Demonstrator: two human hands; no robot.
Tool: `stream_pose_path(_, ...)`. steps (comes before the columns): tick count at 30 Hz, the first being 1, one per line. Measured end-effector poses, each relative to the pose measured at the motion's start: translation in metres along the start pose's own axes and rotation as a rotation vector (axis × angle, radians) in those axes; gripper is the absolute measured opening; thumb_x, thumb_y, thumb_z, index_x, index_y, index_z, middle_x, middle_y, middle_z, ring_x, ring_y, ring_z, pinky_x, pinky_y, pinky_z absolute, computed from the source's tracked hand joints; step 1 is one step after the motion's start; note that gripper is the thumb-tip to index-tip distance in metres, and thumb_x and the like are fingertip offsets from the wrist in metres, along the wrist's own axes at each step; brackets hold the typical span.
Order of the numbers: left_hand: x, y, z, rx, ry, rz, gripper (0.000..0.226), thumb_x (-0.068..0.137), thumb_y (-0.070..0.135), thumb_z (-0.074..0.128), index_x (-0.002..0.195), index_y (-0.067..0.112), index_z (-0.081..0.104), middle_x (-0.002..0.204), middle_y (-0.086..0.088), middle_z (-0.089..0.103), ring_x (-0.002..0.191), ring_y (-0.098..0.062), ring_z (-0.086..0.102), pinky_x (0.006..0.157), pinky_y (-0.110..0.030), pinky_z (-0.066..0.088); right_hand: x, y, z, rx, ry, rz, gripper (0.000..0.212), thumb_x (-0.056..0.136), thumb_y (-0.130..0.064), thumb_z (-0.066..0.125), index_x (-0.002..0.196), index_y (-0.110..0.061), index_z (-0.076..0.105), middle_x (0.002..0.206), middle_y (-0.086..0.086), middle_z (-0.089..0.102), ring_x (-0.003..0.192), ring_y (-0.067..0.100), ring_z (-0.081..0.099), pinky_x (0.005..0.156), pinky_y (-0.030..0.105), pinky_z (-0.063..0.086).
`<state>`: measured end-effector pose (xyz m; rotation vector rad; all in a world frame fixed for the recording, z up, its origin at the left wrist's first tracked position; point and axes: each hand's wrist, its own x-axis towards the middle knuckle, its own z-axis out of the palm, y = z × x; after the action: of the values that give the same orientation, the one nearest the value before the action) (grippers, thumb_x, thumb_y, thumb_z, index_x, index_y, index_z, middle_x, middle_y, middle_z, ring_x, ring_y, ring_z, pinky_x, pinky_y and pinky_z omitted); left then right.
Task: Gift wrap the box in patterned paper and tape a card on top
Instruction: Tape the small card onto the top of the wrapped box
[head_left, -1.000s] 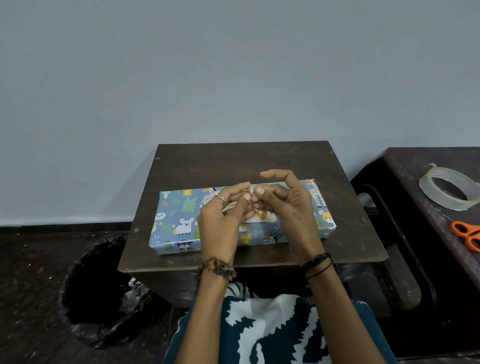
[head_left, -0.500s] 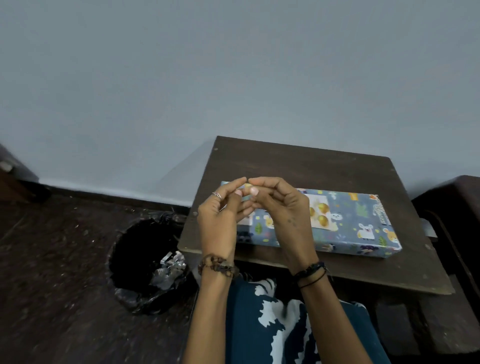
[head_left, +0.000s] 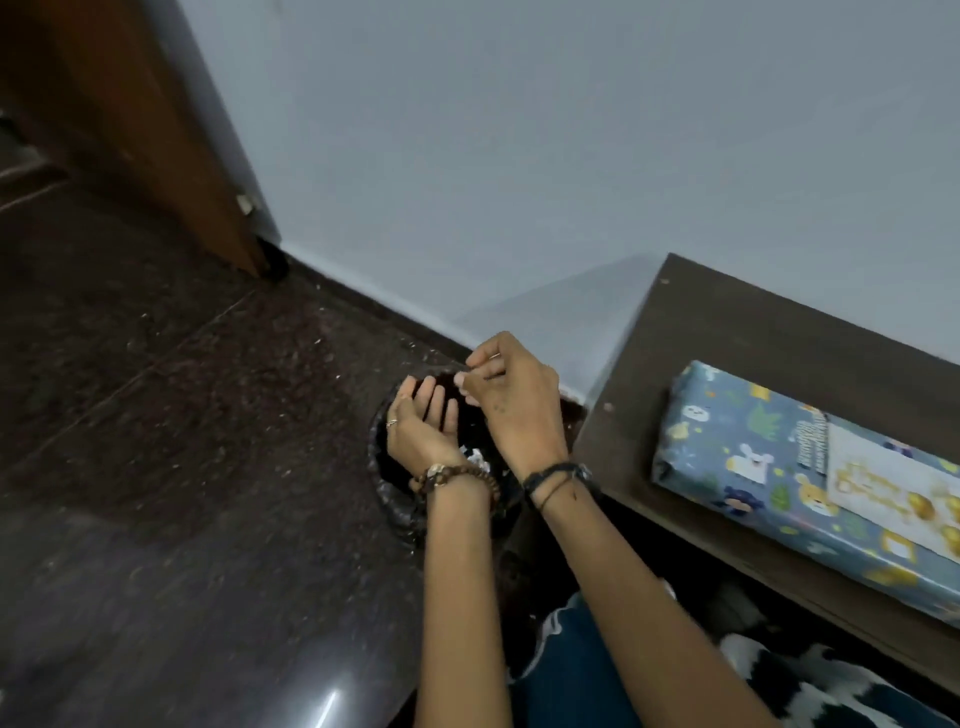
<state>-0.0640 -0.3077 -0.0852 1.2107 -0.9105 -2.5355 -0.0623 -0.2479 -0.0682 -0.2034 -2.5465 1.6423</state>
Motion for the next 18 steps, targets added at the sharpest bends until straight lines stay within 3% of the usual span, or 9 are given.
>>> stream_pose_path(4, 0.019, -0.009, -0.005, -0.166, 0.114, -0.051, 0.045, 0.1, 0.035, 0.026, 0.128, 0.009, 0.05, 0.13, -0.006, 0.054, 0.127, -0.018, 0.044, 0.098, -0.032, 0.036, 0.031, 0.031, 0.033, -0.029, 0.021, 0.143, 0.016, 0.084, 0.002, 0.058, 0.087, -0.014, 0.056, 0.079, 0.013, 0.067, 0.076, 0.023, 0.067, 0.076, 0.044, 0.057)
stream_pose_path(7, 0.039, -0.023, -0.018, -0.285, 0.167, -0.157, 0.054, 0.099, 0.045, 0.019, 0.135, 0.013, 0.043, 0.144, -0.004, 0.042, 0.139, -0.019, 0.026, 0.111, -0.036, 0.019, 0.046, 0.051, 0.051, 0.114, 0.136, 0.32, 0.024, 0.083, 0.012, 0.051, 0.08, -0.011, 0.054, 0.087, 0.022, 0.067, 0.063, 0.019, 0.065, 0.064, 0.034, 0.058)
stream_pose_path(11, 0.051, -0.04, -0.031, -0.433, 0.156, -0.315, 0.063, 0.096, 0.054, 0.014, 0.14, 0.015, 0.036, 0.149, -0.003, 0.034, 0.142, -0.019, 0.018, 0.114, -0.038, 0.012, 0.048, 0.07, 0.062, 0.157, 0.142, 0.469, 0.028, 0.078, 0.013, 0.063, 0.073, -0.012, 0.052, 0.079, 0.021, 0.065, 0.063, 0.024, 0.066, 0.063, 0.036, 0.057)
stream_pose_path(14, 0.055, -0.044, -0.035, -0.486, 0.178, -0.337, 0.064, 0.096, 0.055, 0.013, 0.14, 0.016, 0.036, 0.149, -0.003, 0.034, 0.142, -0.019, 0.018, 0.114, -0.039, 0.012, 0.048, 0.087, 0.067, 0.101, 0.089, 0.51, 0.019, 0.075, 0.01, 0.068, 0.083, -0.004, 0.057, 0.069, 0.012, 0.063, 0.074, 0.029, 0.069, 0.07, 0.036, 0.057)
stream_pose_path(18, 0.058, -0.047, -0.041, -0.527, 0.295, -0.335, 0.063, 0.097, 0.054, 0.015, 0.137, 0.013, 0.04, 0.145, -0.005, 0.04, 0.14, -0.02, 0.026, 0.112, -0.042, 0.018, 0.051, 0.108, 0.074, 0.072, 0.068, 0.523, 0.018, 0.073, 0.008, 0.072, 0.086, 0.001, 0.062, 0.089, 0.022, 0.068, 0.079, 0.026, 0.068, 0.057, 0.021, 0.057)
